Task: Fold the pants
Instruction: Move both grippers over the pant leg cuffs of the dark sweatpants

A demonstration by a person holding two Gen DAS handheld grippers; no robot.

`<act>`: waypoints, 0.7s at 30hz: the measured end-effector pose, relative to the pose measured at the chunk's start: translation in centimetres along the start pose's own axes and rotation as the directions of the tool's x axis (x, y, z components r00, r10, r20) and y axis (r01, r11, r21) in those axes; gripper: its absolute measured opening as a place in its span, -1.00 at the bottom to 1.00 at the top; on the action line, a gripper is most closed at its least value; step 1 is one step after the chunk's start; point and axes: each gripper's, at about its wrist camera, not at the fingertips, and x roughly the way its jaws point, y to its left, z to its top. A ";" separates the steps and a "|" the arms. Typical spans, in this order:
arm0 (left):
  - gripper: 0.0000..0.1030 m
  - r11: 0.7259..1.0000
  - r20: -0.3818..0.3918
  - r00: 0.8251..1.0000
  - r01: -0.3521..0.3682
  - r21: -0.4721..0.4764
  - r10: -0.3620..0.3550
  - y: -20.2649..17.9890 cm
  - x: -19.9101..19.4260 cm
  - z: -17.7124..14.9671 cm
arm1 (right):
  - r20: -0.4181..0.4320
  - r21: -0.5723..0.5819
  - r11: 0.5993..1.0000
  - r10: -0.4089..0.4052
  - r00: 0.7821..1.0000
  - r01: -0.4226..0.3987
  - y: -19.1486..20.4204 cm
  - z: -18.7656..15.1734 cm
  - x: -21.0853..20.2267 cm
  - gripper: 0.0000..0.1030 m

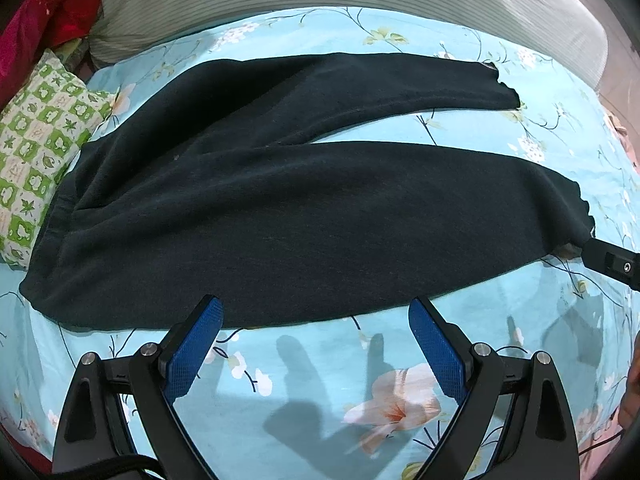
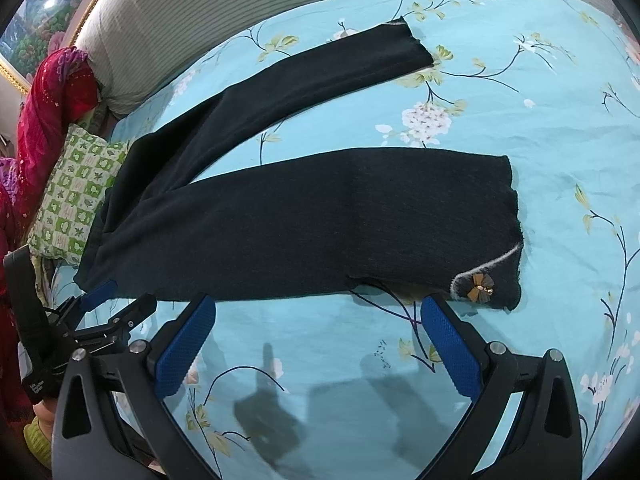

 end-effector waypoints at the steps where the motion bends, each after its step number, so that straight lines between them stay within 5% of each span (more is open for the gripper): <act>1: 0.84 1.000 -0.001 1.000 0.001 0.002 -0.001 -0.1 0.1 0.1 | -0.001 0.003 1.000 0.000 1.000 0.000 -0.1 0.0 0.0 0.99; 21: 0.84 1.000 -0.006 1.000 0.006 0.009 -0.006 0.1 0.3 0.4 | -0.003 0.010 1.000 0.001 1.000 -0.001 -0.8 0.3 0.1 0.99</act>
